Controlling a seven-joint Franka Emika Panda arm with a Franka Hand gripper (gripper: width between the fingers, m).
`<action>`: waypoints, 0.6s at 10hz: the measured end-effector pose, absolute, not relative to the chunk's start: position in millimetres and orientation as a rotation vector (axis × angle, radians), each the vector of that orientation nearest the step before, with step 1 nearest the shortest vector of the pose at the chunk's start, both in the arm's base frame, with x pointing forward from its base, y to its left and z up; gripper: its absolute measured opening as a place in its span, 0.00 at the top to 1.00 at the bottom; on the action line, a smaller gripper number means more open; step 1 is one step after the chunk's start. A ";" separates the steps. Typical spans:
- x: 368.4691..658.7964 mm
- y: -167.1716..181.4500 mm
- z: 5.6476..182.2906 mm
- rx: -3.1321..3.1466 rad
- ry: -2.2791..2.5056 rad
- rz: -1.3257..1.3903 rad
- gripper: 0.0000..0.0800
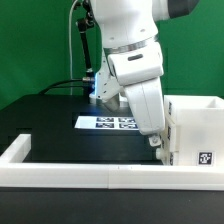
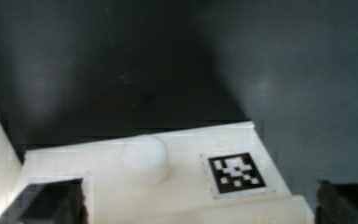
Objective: Assemble drawer
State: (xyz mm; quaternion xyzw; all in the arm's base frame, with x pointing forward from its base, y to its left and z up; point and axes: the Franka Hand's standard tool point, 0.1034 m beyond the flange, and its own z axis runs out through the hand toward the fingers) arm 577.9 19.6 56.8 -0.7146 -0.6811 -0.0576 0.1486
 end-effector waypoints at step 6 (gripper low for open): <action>582.7 23.2 58.5 -2.024 -2.014 -0.206 0.19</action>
Offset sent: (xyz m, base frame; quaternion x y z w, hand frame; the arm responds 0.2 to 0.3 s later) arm 0.0000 0.0000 0.0000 0.0000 0.0000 0.0000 1.0000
